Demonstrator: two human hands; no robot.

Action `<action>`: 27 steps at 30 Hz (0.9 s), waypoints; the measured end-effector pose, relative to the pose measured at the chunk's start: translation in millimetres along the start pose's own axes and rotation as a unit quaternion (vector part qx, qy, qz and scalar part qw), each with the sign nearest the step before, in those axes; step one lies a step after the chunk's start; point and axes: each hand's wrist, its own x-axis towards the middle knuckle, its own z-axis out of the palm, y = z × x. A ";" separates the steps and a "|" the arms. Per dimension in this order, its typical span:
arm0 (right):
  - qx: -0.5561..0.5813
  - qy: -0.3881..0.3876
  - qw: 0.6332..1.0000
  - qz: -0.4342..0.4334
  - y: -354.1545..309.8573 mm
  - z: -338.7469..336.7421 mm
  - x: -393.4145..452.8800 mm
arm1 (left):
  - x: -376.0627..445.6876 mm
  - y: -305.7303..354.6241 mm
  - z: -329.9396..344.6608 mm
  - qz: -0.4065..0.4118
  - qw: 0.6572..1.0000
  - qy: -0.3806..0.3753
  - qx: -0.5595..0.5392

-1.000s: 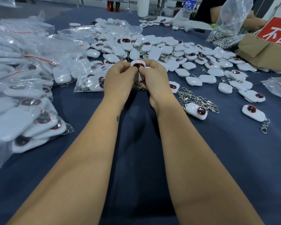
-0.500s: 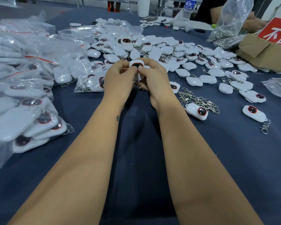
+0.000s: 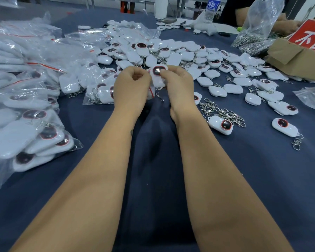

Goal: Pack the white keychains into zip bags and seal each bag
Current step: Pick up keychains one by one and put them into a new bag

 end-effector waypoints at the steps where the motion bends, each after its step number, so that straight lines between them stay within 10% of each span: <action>1: 0.018 0.032 0.999 0.008 -1.2 -1.7 2.0 | 0.1 0.0 -1.7 0.021 0.999 0.006 0.042; 7: 0.296 -0.005 0.950 0.096 -8.2 -1.1 -0.1 | 1.5 0.4 -7.6 0.076 0.968 0.027 0.237; 12: 0.018 0.010 1.000 -0.004 3.2 10.3 -5.5 | 4.3 3.3 -12.6 0.010 0.992 0.075 0.104; 19: -0.238 -0.159 0.947 -0.145 10.5 18.3 -12.7 | -1.2 14.2 -11.0 0.082 0.988 0.132 0.016; 27: -0.099 0.096 0.990 0.004 1.2 0.6 -5.0 | 13.9 19.5 -27.0 0.024 0.917 0.324 -0.231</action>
